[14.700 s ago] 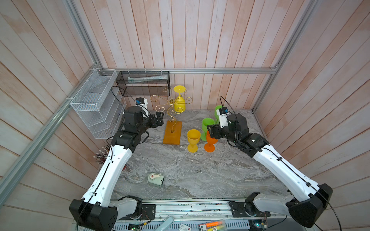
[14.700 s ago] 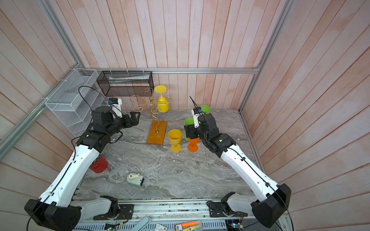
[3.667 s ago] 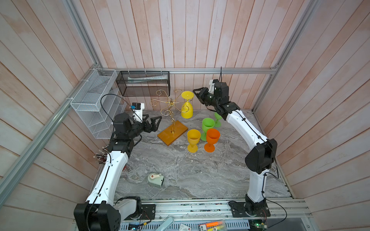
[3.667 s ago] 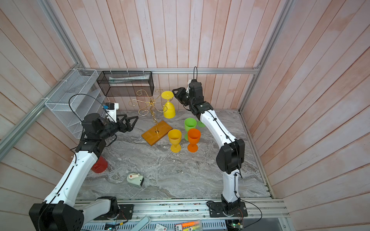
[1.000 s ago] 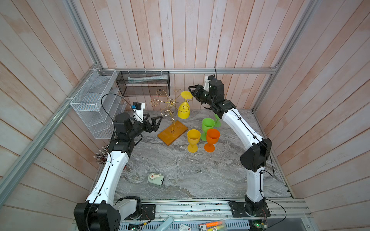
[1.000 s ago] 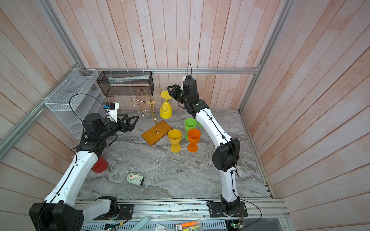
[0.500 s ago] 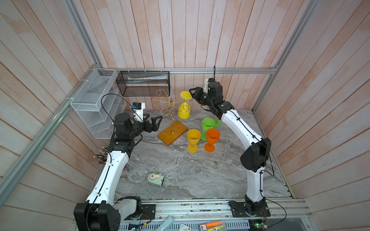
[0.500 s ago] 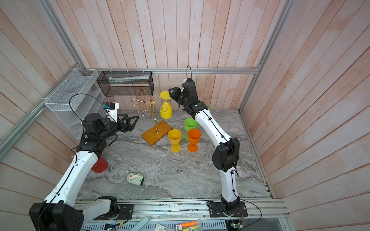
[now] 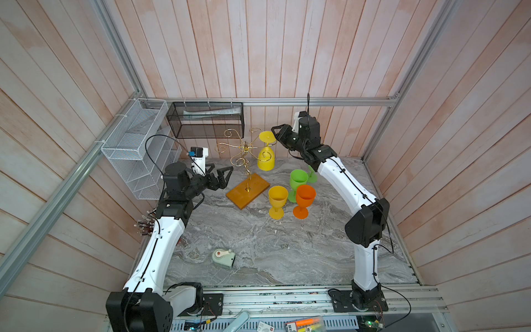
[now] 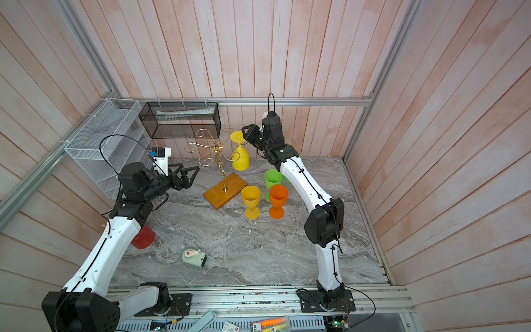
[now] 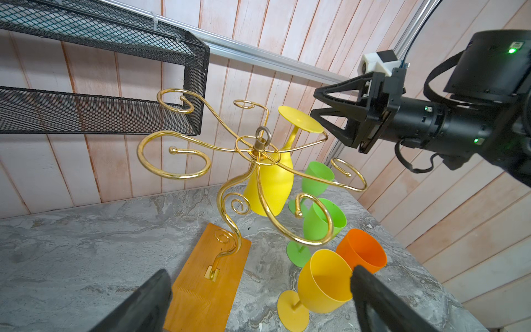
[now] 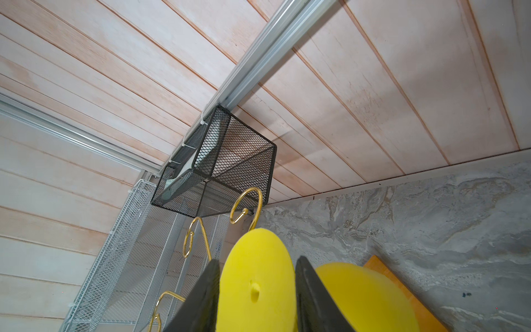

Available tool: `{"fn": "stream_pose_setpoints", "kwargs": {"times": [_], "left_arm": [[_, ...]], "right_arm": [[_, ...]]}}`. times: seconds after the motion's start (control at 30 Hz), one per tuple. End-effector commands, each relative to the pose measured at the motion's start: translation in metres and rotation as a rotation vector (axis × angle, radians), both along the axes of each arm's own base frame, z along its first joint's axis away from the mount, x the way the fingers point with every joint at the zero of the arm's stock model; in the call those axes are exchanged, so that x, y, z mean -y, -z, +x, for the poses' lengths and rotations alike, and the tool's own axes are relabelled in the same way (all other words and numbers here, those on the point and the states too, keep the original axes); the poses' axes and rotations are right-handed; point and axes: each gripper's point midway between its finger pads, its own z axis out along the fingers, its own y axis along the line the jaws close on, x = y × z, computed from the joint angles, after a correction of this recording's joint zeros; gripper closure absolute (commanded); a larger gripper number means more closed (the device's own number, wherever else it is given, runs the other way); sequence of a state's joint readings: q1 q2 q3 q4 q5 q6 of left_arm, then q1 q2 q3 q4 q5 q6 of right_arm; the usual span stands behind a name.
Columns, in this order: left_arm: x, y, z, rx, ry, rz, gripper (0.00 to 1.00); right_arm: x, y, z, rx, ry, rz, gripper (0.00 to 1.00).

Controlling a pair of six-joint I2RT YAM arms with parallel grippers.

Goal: Take the wine glass off the wine glass rack
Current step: Pick up the wine glass from the wine glass rack.

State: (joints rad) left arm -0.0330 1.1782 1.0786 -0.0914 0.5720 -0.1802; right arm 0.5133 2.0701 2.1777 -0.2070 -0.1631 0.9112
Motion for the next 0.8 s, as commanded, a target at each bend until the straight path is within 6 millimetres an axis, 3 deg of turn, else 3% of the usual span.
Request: {"fn": "stream_pose_setpoints", "kwargs": {"times": [0.0, 0.23, 0.47, 0.77], "left_arm": [[0.002, -0.004, 0.001, -0.001, 0.008, -0.006, 0.01], [0.002, -0.005, 0.001, 0.001, 0.009, -0.007, 0.01], [0.002, -0.005, 0.000, 0.001, 0.008, -0.007, 0.01], [0.003, -0.006, 0.000, 0.001, 0.011, -0.007, 0.01]], "right_arm": [[-0.007, -0.010, -0.004, 0.027, -0.030, -0.004, 0.59], [-0.011, -0.009, -0.005, 0.025, -0.041, -0.007, 0.60], [-0.002, -0.010, -0.002, 0.037, 0.012, -0.042, 0.60], [-0.002, 0.001, 0.005, 0.021, 0.029, -0.056, 0.59]]}}
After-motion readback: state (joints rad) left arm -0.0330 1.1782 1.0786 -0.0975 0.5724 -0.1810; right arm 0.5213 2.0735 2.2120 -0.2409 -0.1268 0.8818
